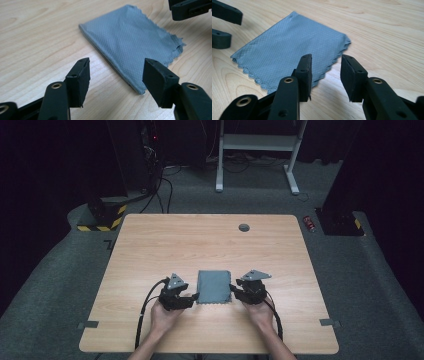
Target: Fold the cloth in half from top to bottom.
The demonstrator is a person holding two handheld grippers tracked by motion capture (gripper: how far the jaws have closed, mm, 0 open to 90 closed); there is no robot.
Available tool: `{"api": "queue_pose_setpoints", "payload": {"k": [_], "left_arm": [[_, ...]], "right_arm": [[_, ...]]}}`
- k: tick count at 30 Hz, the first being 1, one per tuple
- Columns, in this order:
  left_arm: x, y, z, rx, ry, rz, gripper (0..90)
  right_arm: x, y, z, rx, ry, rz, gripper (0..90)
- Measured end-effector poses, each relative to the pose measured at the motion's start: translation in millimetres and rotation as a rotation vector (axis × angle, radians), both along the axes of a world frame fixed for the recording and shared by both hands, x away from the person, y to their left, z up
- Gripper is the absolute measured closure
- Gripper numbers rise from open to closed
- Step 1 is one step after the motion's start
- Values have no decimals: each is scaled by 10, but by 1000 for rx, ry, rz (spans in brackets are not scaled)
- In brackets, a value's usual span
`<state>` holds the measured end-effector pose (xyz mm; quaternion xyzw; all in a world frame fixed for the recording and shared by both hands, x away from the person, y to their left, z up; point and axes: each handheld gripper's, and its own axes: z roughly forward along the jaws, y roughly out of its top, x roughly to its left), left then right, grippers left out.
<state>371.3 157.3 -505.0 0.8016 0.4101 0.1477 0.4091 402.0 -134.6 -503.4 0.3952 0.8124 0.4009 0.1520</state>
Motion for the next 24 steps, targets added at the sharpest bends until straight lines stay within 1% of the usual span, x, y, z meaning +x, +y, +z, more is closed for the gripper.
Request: {"api": "queue_pose_setpoints", "payload": {"k": [5,7,9,10,12,14,18,19,20,24], "left_arm": [[1,73,49,-34,-14,20,393],[3,102,61,-47,-13,24,392],[0,126,72,-48,-21,26,388],[-8,138,78,-58,-17,28,388],[-17,172,91,-66,-23,30,386],[-27,205,101,-74,-26,38,383],[-33,279,111,-75,-34,52,382],[-37,302,111,-84,-32,59,382],[-38,317,112,-83,-35,62,382],[-58,388,112,-101,-34,79,382]], "right_arm": [[-28,-97,39,8,-10,-14,598],[-39,-133,56,15,-16,-22,591],[-55,-174,72,26,-22,-32,586],[-63,-193,78,32,-22,-35,583],[-79,-228,80,37,-24,-42,581],[-91,-258,80,39,-25,-46,581],[-123,-313,88,48,-29,-56,576],[-127,-333,90,49,-35,-57,575],[-136,-352,95,52,-36,-60,575],[-162,-418,116,68,-41,-72,573]]}}
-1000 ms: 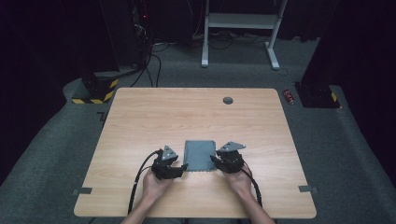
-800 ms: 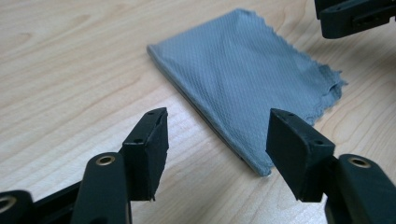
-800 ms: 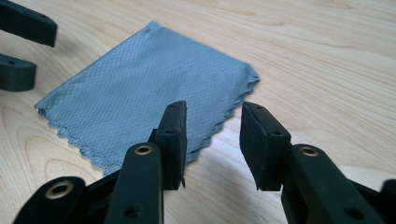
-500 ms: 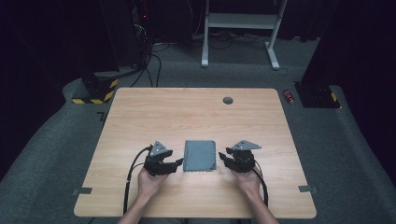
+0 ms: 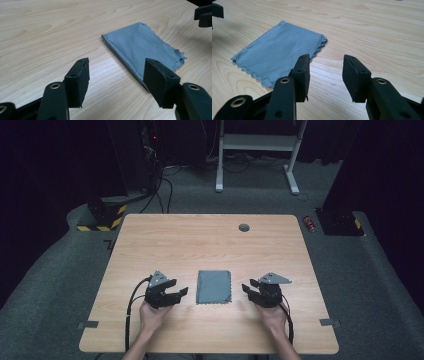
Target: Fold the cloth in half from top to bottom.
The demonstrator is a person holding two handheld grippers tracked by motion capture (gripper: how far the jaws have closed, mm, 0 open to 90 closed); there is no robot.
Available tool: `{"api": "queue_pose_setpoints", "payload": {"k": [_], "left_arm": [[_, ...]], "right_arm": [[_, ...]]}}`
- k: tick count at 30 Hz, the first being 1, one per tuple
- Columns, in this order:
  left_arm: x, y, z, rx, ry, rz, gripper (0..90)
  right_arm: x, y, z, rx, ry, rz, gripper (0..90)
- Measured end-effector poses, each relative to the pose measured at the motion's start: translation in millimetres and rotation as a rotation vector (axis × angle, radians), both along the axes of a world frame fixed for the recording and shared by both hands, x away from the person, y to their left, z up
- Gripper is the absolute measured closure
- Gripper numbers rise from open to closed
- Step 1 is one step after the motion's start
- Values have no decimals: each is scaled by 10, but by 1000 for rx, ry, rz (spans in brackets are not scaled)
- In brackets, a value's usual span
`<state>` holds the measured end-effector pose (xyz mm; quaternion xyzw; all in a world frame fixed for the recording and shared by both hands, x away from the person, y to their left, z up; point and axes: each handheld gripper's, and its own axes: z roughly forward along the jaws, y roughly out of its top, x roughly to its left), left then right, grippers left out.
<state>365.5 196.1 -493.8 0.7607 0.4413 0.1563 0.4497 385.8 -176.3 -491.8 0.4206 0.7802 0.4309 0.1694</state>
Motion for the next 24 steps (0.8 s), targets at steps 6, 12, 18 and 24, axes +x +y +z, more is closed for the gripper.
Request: {"api": "queue_pose_setpoints", "payload": {"k": [6,12,18,24], "left_arm": [[-33,83,-5,-3,-5,18,382],[-78,162,-43,-1,-2,39,382],[-134,243,-69,-2,-4,59,382],[-186,298,-106,26,-4,75,382]], "right_arm": [[-51,-71,0,14,-1,-14,571],[-105,-139,-8,18,-2,-27,570],[-153,-222,-47,17,4,-45,570],[-203,-303,-71,-3,0,-61,569]]}}
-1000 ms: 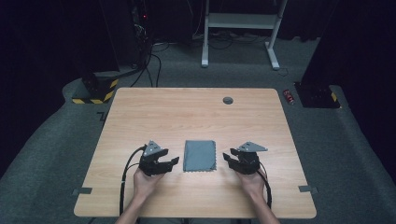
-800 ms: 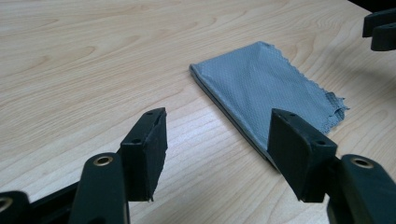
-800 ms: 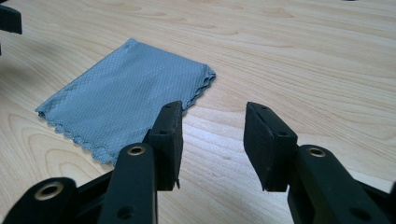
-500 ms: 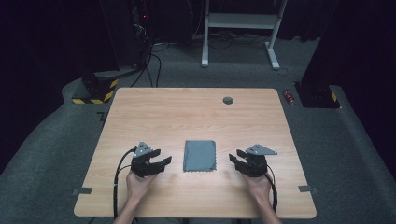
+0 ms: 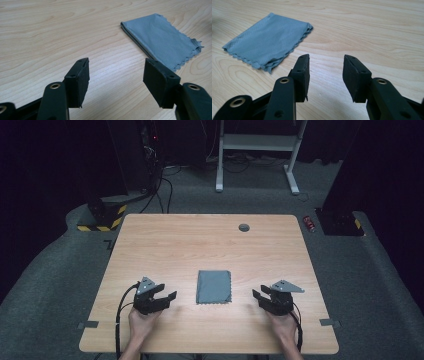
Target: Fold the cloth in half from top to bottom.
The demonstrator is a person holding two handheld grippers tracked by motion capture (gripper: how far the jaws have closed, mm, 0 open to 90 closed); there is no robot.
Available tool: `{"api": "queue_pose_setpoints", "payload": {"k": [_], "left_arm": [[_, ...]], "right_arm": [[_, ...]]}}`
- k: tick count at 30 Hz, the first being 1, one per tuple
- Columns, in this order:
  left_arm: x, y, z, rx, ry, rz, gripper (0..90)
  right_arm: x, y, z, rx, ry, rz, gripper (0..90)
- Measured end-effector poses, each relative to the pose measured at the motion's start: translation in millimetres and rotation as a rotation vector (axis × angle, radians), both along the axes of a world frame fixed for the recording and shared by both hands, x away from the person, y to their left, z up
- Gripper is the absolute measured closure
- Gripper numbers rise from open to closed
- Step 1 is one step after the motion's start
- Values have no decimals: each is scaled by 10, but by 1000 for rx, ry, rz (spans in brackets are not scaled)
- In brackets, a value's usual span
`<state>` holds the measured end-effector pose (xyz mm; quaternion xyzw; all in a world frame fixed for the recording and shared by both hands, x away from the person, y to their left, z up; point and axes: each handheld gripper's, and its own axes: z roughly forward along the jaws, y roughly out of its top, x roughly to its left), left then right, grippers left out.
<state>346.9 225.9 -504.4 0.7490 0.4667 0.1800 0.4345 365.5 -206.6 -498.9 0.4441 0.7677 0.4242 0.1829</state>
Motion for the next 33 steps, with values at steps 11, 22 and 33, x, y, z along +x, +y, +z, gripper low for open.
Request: {"api": "queue_pose_setpoints", "payload": {"k": [11,22,33], "left_arm": [[-42,112,-64,7,13,38,382],[-36,157,-123,70,24,81,383],[-26,182,-201,113,30,123,378]], "right_arm": [[-65,-144,-79,-30,13,-45,570],[-85,-207,-144,-97,18,-75,570],[-58,-255,-227,-173,42,-109,561]]}}
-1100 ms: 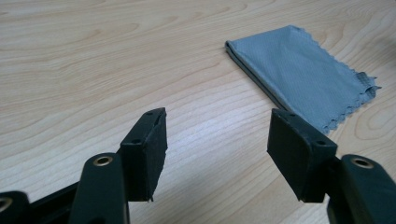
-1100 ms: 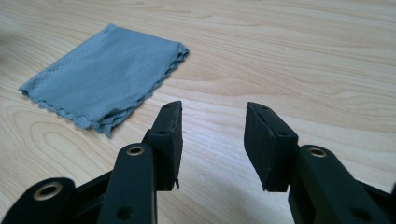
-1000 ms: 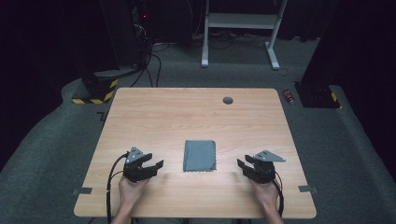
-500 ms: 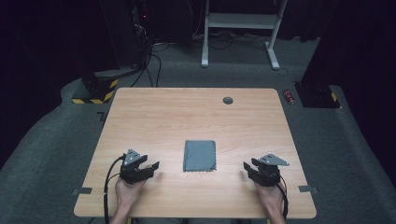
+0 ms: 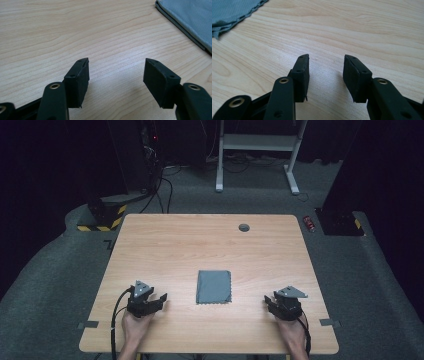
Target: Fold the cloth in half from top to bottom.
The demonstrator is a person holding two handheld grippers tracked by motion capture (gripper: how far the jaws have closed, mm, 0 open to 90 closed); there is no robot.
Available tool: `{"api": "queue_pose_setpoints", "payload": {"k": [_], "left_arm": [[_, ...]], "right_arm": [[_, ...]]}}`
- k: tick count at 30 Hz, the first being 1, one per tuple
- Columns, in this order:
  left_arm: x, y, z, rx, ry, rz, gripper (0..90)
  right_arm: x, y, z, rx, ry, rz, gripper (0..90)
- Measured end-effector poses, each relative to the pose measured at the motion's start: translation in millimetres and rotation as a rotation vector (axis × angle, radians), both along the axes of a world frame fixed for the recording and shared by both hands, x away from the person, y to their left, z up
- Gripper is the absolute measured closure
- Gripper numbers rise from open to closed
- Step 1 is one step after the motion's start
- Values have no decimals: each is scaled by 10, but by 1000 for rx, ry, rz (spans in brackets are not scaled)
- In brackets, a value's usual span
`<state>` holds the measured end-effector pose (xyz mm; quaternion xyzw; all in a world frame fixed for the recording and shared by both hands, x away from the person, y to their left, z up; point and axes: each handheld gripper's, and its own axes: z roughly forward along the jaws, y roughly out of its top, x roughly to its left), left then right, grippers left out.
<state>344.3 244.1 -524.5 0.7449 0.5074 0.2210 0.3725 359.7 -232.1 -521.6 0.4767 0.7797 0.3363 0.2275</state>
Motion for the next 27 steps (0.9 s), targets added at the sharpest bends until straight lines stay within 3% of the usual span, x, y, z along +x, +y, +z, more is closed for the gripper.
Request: {"api": "queue_pose_setpoints", "payload": {"k": [6,9,27], "left_arm": [[29,11,-31,3,25,3,362],[21,-57,-35,67,14,-14,329],[15,-67,-38,61,22,-27,285]], "right_arm": [[6,-11,-9,-4,-2,3,539],[28,-35,-10,14,17,-2,467],[30,-31,-13,12,16,6,443]]}}
